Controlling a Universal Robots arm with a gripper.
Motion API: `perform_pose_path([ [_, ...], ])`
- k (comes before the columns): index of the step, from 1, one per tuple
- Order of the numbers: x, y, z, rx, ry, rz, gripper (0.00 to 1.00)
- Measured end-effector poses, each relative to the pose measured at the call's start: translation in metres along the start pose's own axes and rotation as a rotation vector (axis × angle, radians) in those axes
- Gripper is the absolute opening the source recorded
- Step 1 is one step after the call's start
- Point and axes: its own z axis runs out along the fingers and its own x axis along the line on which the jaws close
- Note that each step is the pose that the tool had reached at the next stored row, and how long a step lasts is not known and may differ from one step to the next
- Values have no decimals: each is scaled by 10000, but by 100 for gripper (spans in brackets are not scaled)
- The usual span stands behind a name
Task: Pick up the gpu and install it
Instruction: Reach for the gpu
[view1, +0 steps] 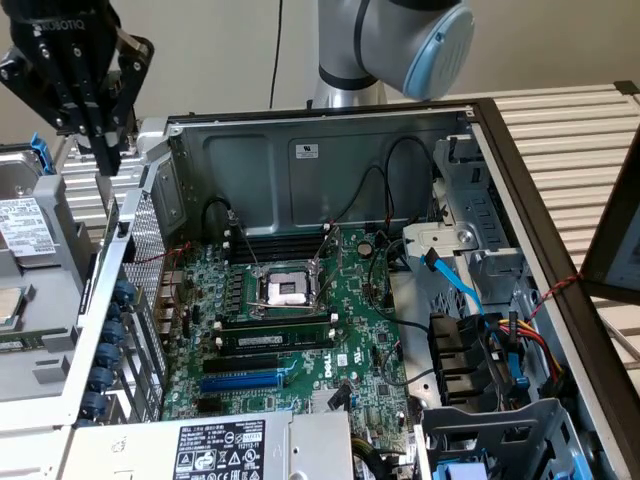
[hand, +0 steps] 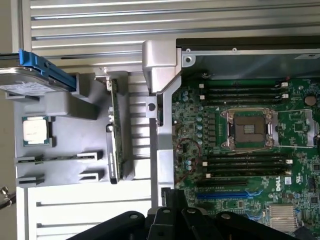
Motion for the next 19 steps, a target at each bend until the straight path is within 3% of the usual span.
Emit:
perform_pose_path([
  [11, 509, 38, 104, 0, 0, 1, 11],
  [19, 871, 17, 102, -38, 19, 2, 11],
])
